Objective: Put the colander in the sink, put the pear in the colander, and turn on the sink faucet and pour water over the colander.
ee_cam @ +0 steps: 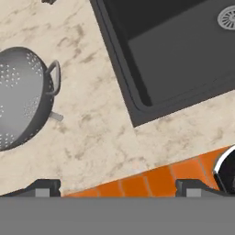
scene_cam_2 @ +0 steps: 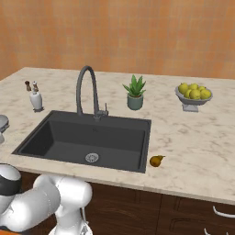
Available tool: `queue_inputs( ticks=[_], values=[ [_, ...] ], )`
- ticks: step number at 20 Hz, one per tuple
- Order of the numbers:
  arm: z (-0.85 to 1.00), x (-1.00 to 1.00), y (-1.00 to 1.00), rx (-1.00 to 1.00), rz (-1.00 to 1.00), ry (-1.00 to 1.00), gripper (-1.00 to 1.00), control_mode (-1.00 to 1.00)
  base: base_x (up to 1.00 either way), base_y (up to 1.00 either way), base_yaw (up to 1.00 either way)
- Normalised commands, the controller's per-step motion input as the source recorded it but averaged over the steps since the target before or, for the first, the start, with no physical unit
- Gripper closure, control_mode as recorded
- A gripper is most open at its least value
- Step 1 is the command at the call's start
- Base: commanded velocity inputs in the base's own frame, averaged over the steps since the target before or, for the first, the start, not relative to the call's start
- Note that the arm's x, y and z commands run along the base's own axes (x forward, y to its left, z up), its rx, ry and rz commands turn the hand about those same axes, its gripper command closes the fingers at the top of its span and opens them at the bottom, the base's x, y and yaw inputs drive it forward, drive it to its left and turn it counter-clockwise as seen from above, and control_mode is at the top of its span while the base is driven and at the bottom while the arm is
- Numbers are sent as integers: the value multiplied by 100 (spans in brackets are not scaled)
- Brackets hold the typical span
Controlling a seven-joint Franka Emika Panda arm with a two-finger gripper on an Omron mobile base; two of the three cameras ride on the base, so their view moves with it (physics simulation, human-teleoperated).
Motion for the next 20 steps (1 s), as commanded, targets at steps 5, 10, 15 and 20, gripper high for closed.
queue_inputs(
  ticks=[5,10,15,20],
  values=[
    [0,28,70,0,-7,3,-100,-100,0,0,0],
    [-2,50,44,0,0,7,-100,-100,0,0,0],
    [-28,53,37,-1,0,9,-100,-100,0,0,0],
    [-40,32,26,-1,-1,1,-100,-100,0,0,0]
  ],
)
